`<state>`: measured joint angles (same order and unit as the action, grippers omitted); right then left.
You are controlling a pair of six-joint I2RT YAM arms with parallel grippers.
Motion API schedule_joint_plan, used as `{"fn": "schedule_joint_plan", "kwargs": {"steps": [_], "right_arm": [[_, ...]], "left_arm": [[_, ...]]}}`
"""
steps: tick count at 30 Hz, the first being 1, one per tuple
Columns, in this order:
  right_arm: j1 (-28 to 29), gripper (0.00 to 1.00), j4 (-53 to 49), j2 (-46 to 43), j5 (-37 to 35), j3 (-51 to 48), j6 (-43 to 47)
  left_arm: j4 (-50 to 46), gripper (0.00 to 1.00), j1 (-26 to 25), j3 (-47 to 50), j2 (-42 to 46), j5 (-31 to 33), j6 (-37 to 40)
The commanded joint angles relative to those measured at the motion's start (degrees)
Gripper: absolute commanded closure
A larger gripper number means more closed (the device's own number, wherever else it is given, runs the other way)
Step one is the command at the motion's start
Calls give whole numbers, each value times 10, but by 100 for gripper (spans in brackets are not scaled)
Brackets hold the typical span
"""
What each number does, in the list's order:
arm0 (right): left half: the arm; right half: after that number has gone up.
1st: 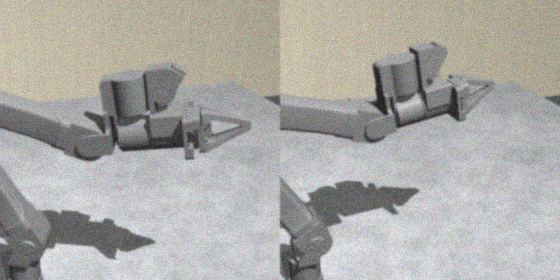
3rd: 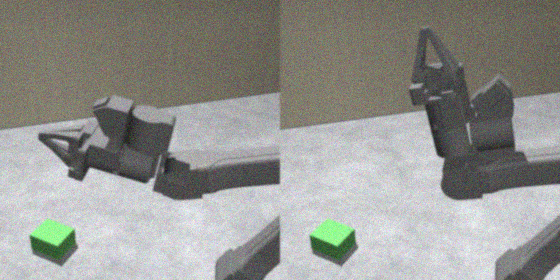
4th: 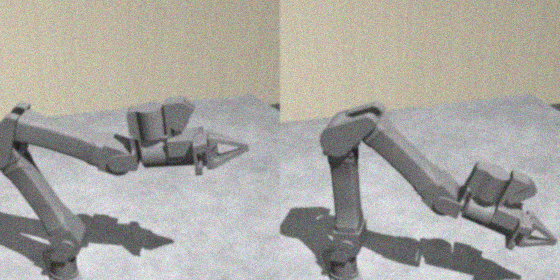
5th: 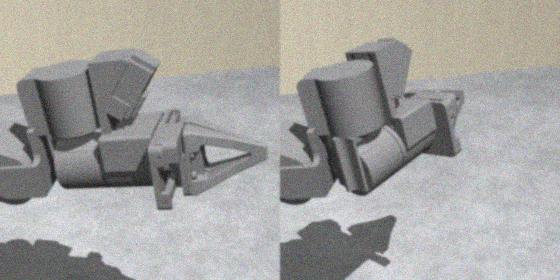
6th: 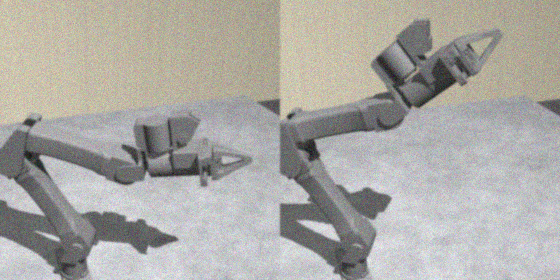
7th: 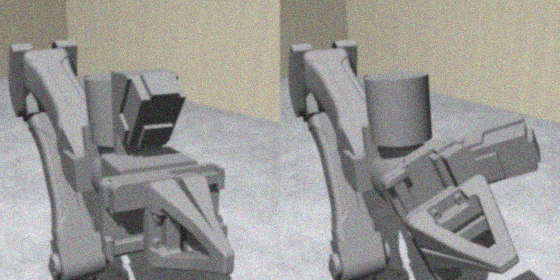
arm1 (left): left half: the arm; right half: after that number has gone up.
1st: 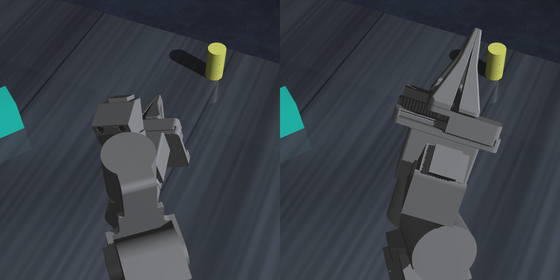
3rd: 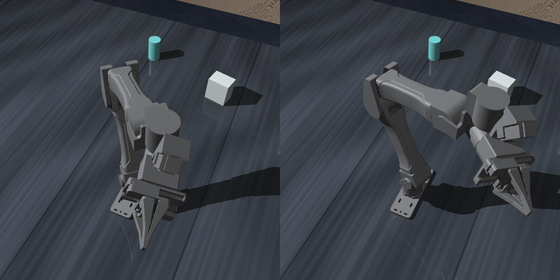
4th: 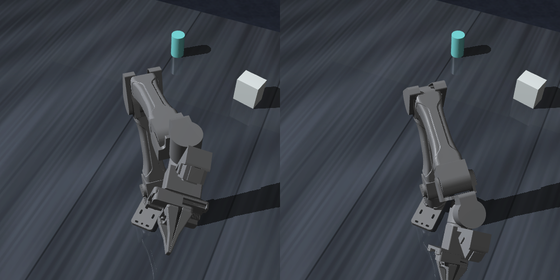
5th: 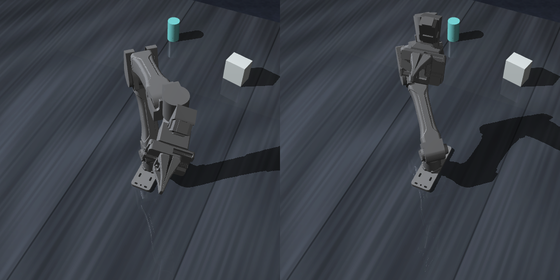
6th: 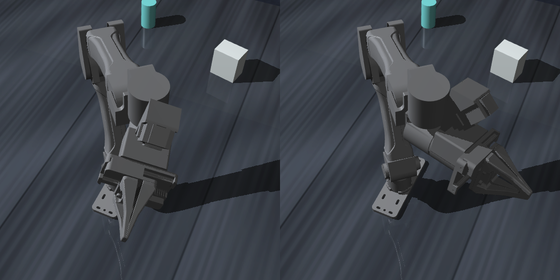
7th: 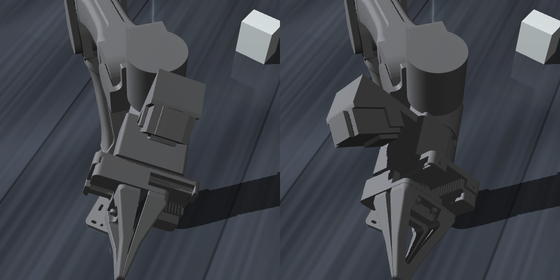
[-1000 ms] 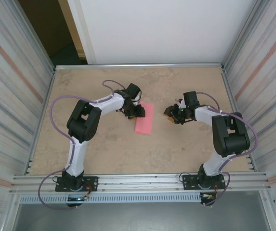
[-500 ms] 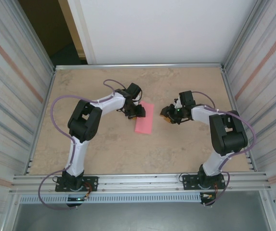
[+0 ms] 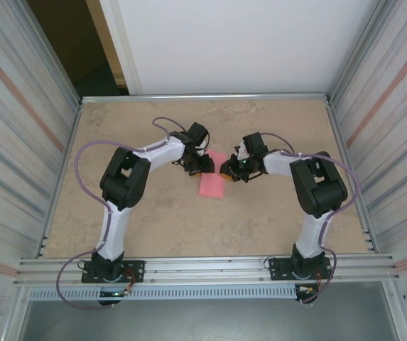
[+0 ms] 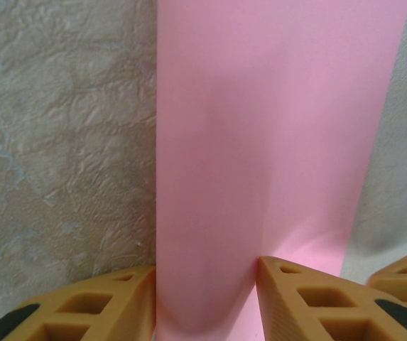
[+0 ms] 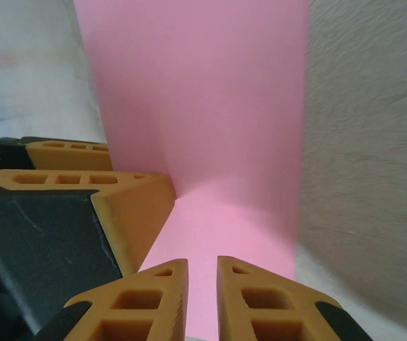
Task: Fold a paper plane with a square sheet of paper (pick it up from the middle)
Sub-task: Hold the square sheet of paper at the center of the table.
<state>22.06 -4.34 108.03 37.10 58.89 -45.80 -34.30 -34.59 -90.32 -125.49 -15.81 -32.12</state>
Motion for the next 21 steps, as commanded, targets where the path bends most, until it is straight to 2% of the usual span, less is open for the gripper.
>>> {"fn": "schedule_joint_plan", "kwargs": {"steps": [1, 14, 21], "right_arm": [[6, 84, -6, 20, 13, 20, 10], [2, 89, -66, 60, -27, 23, 42], [-5, 92, -120, 86, -46, 25, 86]], "left_arm": [[-50, 56, -29, 55, -125, 13, 5], [-50, 56, -29, 62, -122, 10, 1], [-50, 56, -26, 75, -76, -3, -6]]}}
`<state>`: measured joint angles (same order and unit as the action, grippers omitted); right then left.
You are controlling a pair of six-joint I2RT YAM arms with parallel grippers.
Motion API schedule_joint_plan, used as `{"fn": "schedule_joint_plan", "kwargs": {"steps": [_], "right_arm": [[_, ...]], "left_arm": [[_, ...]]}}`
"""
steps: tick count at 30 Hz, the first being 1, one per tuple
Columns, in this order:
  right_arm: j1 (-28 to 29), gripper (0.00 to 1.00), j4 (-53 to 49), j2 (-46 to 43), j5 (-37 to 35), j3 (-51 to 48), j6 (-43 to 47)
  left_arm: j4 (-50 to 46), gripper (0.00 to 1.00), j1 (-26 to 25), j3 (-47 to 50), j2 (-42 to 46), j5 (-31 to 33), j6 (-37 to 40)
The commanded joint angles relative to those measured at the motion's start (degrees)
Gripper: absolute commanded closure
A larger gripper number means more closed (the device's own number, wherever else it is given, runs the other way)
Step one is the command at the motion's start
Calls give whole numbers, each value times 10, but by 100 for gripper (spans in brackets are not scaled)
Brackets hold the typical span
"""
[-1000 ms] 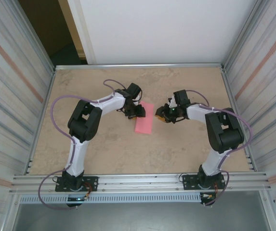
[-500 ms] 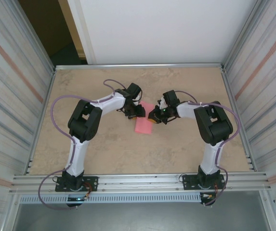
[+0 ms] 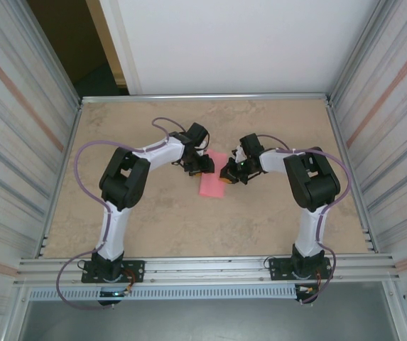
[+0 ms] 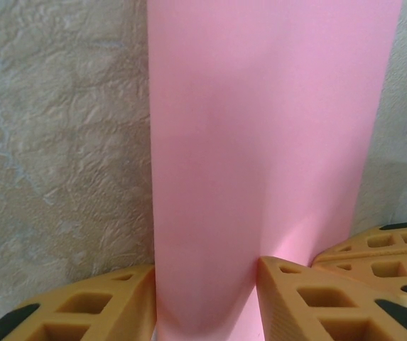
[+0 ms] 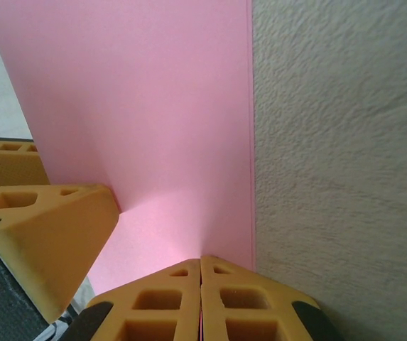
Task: Fold a paper plane with a square sheet of paper (pick it up from the middle)
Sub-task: Hold the square sheet of paper at the center of the table, then first fold the square sheet of paper in half at the center of the table.
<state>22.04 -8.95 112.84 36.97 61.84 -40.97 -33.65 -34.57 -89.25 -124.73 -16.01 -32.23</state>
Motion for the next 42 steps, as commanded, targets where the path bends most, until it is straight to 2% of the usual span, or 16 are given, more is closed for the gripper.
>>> {"fn": "schedule_joint_plan", "kwargs": {"steps": [1, 11, 15, 18, 20, 23, 31, 42], "right_arm": [[-6, 92, -82, 41, -48, -2, 45], [-13, 93, -161, 73, -77, 40, 101], [-12, 93, -169, 80, -82, 45, 108], [-13, 93, -171, 83, -86, 45, 111], [-14, 94, -172, 85, -87, 46, 112], [-16, 94, -174, 86, -90, 47, 114], [-17, 95, -182, 90, -99, 48, 117], [-15, 96, -194, 97, -112, 56, 123]], "left_arm": [[-56, 56, -25, 63, -73, -5, -7], [-61, 50, 9, 25, 80, -10, -29], [-25, 49, 30, 41, 150, -15, -36], [33, 52, 35, 65, 182, -60, -31], [73, 56, 32, 75, 182, -106, -40], [107, 65, 17, 77, 154, -144, -52], [99, 83, -14, 51, 83, -145, -51], [72, 92, -14, 48, 50, -131, -42]]}}
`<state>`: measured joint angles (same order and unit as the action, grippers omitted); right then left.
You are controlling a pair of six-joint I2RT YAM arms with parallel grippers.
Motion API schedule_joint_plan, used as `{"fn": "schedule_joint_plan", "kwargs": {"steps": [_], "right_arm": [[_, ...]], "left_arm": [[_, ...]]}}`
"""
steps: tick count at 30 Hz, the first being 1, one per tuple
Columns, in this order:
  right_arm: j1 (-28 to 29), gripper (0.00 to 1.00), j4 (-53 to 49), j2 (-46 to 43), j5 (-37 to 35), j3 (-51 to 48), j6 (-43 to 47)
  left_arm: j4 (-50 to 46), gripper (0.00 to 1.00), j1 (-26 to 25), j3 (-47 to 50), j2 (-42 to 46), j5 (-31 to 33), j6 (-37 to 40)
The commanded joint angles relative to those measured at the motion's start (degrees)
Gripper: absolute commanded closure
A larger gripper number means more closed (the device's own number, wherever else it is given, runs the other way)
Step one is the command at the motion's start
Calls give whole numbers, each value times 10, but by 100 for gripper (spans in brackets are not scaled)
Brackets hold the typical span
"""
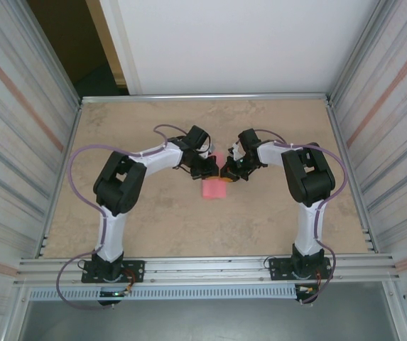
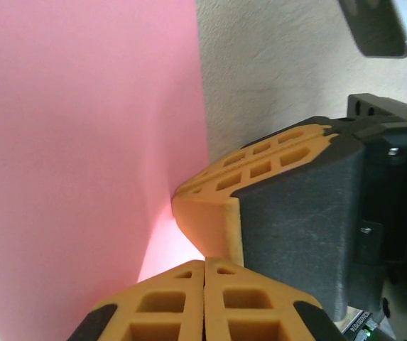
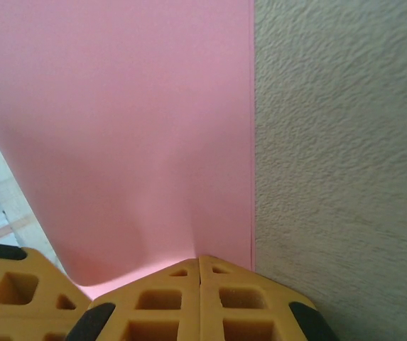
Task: Fold a paper plane with a square sheet of paper (pick it up from the middle)
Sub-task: First fold the square sheet of paper in half at the center of the table.
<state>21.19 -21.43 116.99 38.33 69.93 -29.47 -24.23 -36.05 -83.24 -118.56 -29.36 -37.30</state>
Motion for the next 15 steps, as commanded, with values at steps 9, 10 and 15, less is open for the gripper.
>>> {"fn": "schedule_joint_plan", "kwargs": {"steps": [9, 10, 15], "right_arm": [[-5, 96, -82, 61, -142, -20, 9], [-5, 96, -84, 62, -144, -19, 11], [-5, 96, -104, 69, -166, -14, 20]], "left_arm": [[-35, 93, 10, -6, -40, 13, 19], [-36, 93, 14, -3, -39, 14, 21], [-27, 92, 36, 27, -31, 6, 27]]}}
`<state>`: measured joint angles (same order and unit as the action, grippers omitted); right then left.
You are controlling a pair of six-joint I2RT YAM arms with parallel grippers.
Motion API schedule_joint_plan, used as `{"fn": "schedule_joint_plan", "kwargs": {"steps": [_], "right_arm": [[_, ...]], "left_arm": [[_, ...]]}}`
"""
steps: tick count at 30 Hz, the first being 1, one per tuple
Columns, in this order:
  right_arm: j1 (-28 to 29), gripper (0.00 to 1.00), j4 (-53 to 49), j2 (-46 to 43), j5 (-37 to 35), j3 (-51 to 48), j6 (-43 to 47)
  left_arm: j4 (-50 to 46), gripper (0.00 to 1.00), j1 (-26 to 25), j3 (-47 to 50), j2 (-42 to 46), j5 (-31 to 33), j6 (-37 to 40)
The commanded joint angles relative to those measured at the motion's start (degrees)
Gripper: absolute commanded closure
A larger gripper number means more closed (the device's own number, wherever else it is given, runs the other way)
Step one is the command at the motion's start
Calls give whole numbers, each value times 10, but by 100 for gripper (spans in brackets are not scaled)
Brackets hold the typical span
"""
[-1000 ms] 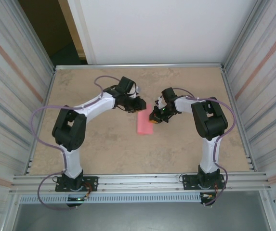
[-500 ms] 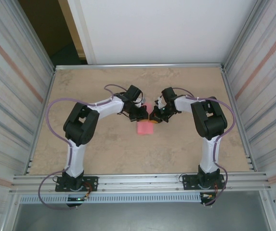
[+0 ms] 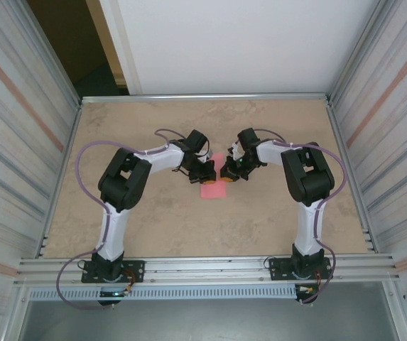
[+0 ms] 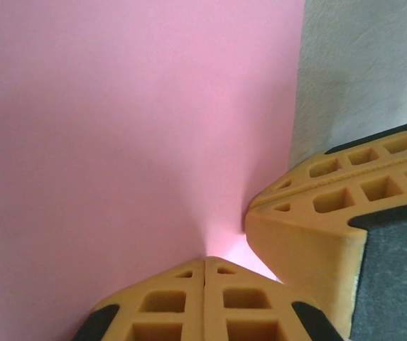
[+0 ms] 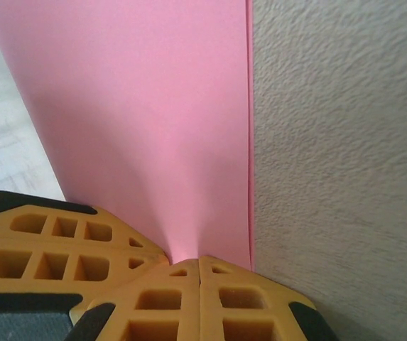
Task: Fold a paper plane with a square sheet of paper (pick it up from the middle)
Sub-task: First fold the square sheet of paper in half at the center of the table.
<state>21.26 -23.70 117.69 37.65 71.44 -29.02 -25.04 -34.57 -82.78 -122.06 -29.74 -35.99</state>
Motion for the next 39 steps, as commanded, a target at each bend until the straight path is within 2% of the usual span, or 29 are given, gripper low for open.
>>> {"fn": "schedule_joint_plan", "kwargs": {"steps": [1, 6, 11, 14, 16, 20, 24, 28, 33, 39], "right_arm": [[-6, 96, -85, 63, -165, -27, 18], [-7, 96, -105, 73, -186, -20, 25], [-8, 96, -115, 78, -195, -16, 30], [-8, 96, -118, 77, -197, -16, 32], [-8, 96, -118, 76, -196, -15, 32], [-6, 96, -118, 77, -193, -12, 32], [-7, 96, -118, 80, -193, -12, 32], [-6, 96, -118, 81, -191, -12, 34], [-8, 96, -118, 80, -194, -16, 34], [-10, 96, -117, 81, -197, -17, 37]], "left_arm": [[-12, 92, 27, 34, 7, 4, 14], [21, 91, 59, 101, 41, -25, 10], [73, 91, 112, 176, 78, -81, -9], [60, 91, 130, 177, 108, -78, 3], [53, 91, 130, 162, 126, -79, 11], [106, 90, 110, 143, 145, -104, -8], [153, 90, 69, 116, 105, -113, -31], [182, 90, 51, 89, 50, -125, -52], [181, 90, 58, 92, 31, -113, -47], [142, 90, 101, 135, 35, -86, -8]]}}
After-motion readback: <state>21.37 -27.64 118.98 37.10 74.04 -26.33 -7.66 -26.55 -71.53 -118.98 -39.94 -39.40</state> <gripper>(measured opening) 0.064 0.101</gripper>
